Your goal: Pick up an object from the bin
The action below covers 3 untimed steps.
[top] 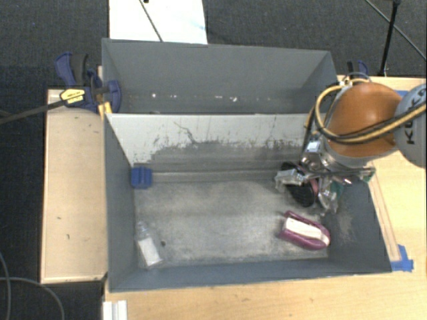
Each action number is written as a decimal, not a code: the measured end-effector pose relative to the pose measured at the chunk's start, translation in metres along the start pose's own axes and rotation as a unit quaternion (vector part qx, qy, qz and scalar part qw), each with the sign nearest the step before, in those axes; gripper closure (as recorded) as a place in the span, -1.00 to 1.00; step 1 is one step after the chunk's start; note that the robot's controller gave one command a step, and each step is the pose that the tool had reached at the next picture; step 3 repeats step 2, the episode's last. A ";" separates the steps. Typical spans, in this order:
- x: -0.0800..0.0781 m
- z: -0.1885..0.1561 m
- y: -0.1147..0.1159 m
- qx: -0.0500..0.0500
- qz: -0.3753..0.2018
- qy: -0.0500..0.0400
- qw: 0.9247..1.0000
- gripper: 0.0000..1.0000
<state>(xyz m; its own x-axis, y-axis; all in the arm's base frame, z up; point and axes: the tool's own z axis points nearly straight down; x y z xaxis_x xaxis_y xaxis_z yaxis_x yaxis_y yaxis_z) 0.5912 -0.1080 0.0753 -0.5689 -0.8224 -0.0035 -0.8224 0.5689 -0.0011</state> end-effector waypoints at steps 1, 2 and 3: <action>0.001 0.002 0.002 -0.003 0.001 0.002 1.000 1.00; 0.016 -0.134 -0.012 0.004 0.007 0.000 1.000 1.00; 0.016 -0.134 -0.012 0.004 0.007 0.000 1.000 1.00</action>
Offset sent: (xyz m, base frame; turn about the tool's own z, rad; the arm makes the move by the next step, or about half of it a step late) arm 0.0000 0.0000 0.0000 0.0000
